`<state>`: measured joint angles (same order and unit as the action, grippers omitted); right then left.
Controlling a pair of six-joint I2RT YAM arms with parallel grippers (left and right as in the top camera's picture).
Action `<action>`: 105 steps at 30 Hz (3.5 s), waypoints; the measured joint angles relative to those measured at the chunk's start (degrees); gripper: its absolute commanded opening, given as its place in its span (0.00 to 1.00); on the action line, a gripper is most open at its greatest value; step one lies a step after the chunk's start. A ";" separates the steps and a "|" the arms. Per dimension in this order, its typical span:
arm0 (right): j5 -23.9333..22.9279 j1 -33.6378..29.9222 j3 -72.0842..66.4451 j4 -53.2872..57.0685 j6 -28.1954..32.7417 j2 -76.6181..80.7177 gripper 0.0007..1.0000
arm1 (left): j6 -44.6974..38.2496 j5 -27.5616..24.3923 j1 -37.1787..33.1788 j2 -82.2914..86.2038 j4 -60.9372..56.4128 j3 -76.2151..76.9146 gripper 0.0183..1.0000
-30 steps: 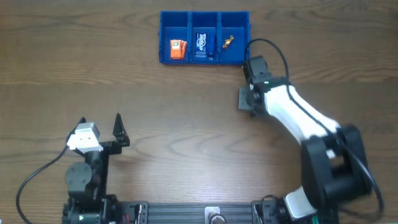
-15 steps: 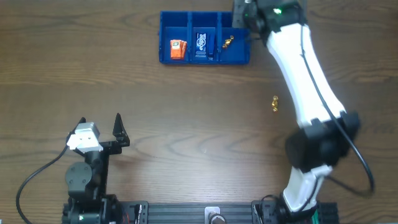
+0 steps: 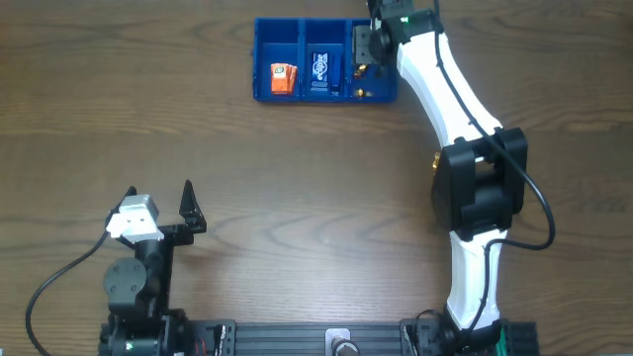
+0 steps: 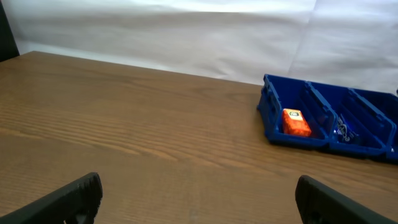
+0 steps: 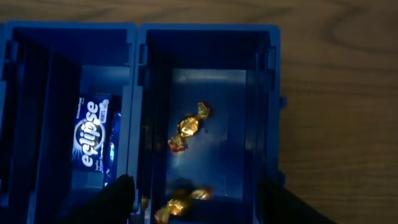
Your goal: Sort Candies Into Trays
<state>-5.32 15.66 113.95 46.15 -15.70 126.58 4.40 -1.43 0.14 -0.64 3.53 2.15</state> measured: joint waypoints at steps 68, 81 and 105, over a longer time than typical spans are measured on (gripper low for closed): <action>3.45 -3.50 -14.75 -4.66 2.73 -29.38 0.13 | 0.02 0.00 0.00 0.02 0.00 0.00 1.00; 2.12 -0.90 -2.78 -4.09 1.16 -2.29 0.54 | 0.02 0.00 0.00 0.02 0.00 0.00 1.00; 0.46 -16.06 -68.06 -17.68 9.29 -95.25 1.00 | 0.02 0.02 0.00 0.07 -0.04 0.00 1.00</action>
<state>-4.86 -0.40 45.89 28.47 -6.42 31.33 4.43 -1.41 0.14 -0.58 3.49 2.15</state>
